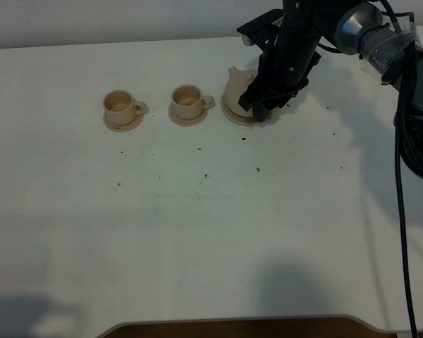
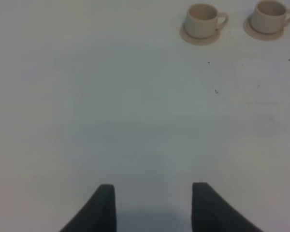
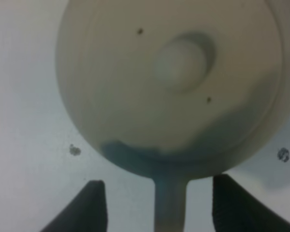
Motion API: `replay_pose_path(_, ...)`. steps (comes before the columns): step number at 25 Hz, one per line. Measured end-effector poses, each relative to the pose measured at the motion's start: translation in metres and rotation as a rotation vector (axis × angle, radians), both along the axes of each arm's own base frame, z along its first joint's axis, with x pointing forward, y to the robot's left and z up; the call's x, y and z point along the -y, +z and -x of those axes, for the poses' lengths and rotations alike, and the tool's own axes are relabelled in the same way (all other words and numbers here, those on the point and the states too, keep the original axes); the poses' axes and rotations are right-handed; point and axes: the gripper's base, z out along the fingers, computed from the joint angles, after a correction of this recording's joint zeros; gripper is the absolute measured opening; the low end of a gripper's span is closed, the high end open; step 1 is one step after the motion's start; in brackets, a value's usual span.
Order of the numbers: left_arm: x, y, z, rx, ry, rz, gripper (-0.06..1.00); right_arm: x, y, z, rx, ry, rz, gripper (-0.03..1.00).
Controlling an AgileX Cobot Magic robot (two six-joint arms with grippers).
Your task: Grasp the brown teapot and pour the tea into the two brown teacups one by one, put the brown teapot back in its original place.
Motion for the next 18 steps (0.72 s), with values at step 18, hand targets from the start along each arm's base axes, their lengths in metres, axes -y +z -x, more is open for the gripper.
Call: replay_pose_path(18,0.000,0.000,0.000,0.000,0.000,0.000,0.37,0.002,0.026,0.002,0.079,0.058,0.040,0.50)
